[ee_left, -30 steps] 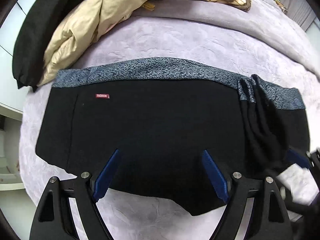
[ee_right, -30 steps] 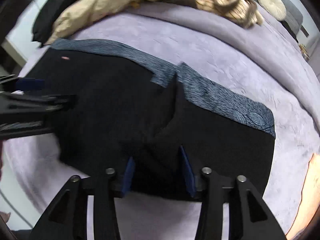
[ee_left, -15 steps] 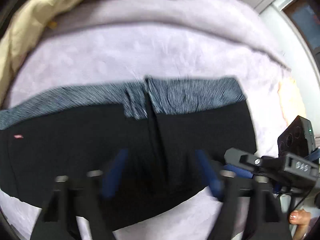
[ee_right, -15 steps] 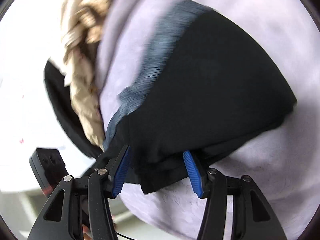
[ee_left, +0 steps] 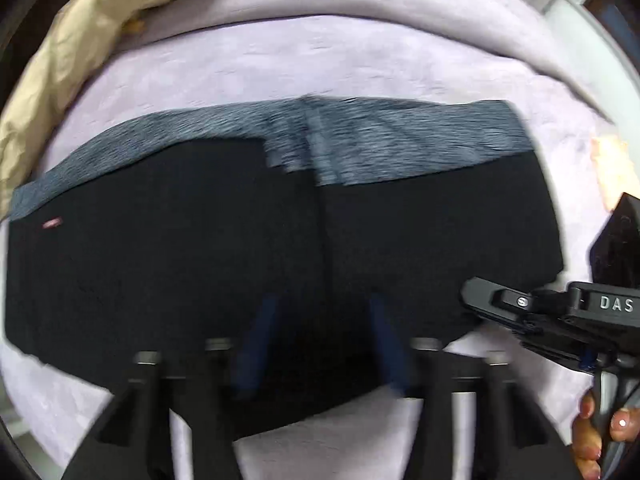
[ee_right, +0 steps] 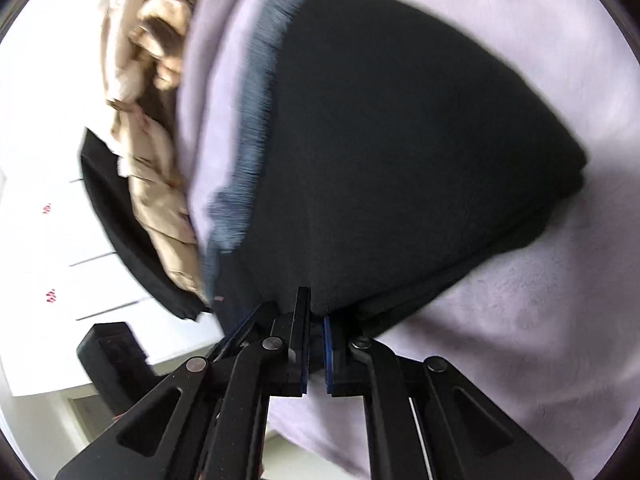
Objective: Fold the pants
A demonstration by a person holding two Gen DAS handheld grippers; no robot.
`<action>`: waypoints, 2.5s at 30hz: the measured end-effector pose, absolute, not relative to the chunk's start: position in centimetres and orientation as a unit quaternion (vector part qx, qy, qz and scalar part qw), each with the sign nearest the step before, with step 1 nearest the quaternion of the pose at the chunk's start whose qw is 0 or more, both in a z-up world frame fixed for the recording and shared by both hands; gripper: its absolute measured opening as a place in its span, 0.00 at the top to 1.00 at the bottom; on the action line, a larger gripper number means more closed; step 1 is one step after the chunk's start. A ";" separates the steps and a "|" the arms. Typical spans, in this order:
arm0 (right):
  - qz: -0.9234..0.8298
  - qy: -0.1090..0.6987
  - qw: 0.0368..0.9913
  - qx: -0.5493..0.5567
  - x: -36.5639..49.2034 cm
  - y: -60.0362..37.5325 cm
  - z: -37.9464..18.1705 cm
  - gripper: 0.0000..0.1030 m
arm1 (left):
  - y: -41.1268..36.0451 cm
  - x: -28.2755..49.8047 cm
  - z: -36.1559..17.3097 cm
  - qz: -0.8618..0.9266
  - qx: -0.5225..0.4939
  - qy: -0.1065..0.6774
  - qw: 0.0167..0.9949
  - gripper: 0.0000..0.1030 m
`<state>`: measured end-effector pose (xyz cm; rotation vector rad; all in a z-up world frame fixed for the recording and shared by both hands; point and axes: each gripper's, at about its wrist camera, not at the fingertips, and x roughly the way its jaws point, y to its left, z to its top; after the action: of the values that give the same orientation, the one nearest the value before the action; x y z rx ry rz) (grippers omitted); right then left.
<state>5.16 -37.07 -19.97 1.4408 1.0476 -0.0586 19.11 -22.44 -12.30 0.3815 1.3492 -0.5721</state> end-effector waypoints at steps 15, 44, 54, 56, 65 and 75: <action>-0.050 0.513 0.743 0.426 10.8 -43.3 -12.6 0.76 | -29.2 22.0 -10.5 -0.251 0.204 0.572 0.754 0.34; -0.094 0.601 0.737 0.296 5.5 -27.9 -8.7 0.14 | -10.8 18.5 -7.6 -0.233 0.181 0.613 0.733 0.00; -0.078 0.604 0.743 0.275 4.2 -24.9 -7.1 0.13 | -6.8 17.2 -5.9 -0.192 0.157 0.608 0.754 0.00; -0.075 0.598 0.750 0.274 3.5 -24.8 -6.6 0.13 | -6.7 16.6 -5.7 -0.188 0.158 0.604 0.758 0.00; -0.076 0.588 0.756 0.278 -2.3 -24.7 -5.6 0.13 | -5.4 11.3 -4.5 -0.176 0.159 0.602 0.763 0.00; -0.043 0.589 0.762 0.267 -3.2 -21.5 -5.7 0.13 | -2.1 9.4 -3.8 -0.145 0.153 0.605 0.768 0.00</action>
<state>-3.16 -21.45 -5.66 0.5801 1.2813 -0.0932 9.43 -2.15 -3.81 0.3327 1.3137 -0.3143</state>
